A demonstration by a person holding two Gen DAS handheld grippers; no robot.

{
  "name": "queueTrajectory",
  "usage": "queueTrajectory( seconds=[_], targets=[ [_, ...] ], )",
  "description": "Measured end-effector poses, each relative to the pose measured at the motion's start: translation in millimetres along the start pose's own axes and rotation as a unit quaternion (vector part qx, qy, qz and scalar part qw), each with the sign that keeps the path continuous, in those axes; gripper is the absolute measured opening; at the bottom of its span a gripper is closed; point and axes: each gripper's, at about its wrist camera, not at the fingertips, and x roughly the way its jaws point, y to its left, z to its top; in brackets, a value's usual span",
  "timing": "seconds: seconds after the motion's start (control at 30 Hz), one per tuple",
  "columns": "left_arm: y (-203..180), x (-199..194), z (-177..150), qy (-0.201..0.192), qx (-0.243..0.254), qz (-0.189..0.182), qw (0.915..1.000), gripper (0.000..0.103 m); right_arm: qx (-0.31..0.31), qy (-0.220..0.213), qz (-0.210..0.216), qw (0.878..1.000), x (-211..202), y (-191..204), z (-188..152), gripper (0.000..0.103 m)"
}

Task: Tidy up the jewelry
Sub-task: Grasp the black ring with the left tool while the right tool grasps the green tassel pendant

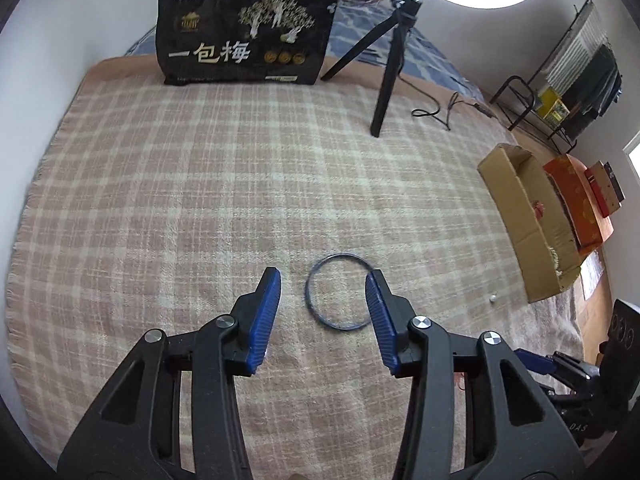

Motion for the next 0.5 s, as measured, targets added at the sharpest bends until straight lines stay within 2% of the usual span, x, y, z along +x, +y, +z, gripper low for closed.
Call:
queueTrajectory(
  seconds=[0.27,0.5],
  targets=[
    [8,19,-2,0.022,-0.013,-0.004,0.9997,0.045,0.057,0.026,0.012,0.998,30,-13,-3,0.049],
    [10,50,-1,0.057,-0.034,-0.017,0.9977,0.045,0.075,0.030,0.000,0.997,37,-24,1,0.048]
  ],
)
